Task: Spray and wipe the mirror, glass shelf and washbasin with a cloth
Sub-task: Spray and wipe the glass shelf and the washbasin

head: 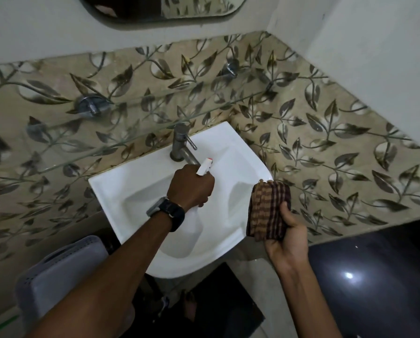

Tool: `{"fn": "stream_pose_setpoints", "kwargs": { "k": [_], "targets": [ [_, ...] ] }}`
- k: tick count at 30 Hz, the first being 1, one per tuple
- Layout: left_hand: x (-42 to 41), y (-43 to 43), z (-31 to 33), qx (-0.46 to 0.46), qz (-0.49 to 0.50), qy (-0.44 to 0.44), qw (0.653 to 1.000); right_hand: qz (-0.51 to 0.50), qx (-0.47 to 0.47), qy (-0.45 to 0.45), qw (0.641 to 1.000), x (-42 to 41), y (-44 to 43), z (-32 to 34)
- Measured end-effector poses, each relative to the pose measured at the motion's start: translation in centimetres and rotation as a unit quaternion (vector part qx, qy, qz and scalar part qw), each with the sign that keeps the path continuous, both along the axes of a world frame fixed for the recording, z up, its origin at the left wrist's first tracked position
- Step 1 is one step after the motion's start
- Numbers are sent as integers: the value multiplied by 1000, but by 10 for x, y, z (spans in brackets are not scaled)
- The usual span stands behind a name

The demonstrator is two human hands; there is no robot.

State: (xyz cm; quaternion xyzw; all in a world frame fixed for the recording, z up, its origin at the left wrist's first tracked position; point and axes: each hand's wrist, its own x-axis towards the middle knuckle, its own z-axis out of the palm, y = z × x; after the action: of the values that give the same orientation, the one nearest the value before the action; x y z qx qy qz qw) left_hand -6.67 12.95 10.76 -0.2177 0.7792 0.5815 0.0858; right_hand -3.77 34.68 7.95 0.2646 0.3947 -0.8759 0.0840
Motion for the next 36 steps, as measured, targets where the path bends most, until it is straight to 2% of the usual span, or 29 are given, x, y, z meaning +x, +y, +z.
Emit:
{"fn": "stream_pose_setpoints", "kwargs": {
  "k": [7, 13, 17, 19, 23, 25, 28, 34, 36],
  "targets": [
    [1, 13, -21, -12, -69, -41, 997, -61, 15, 24, 998, 5, 24, 17],
    [24, 14, -28, -2, -168, -78, 983, -82, 27, 48, 995, 6, 35, 34],
    [33, 7, -34, -66, -202, -79, 974, -88, 16, 51, 995, 9, 35, 36],
    [40, 2, -33, -81, -233, -78, 966, -90, 8, 53, 994, 12, 33, 37],
    [57, -13, -35, -40, -299, -115, 946, -88, 5, 55, 995, 18, 26, 36],
    [67, -19, -39, -57, -325, -134, 934, -87, 4, 52, 995, 21, 20, 35],
    [82, -27, -46, -78, -326, -152, 930, -87, 6, 47, 995, 25, 12, 32],
    [104, -51, -59, -61, -301, -157, 939, -69, 4, 44, 997, 37, -1, 25],
    [110, -57, -63, -85, -314, -153, 933, -61, 5, 43, 997, 41, -6, 23]
  ]
}}
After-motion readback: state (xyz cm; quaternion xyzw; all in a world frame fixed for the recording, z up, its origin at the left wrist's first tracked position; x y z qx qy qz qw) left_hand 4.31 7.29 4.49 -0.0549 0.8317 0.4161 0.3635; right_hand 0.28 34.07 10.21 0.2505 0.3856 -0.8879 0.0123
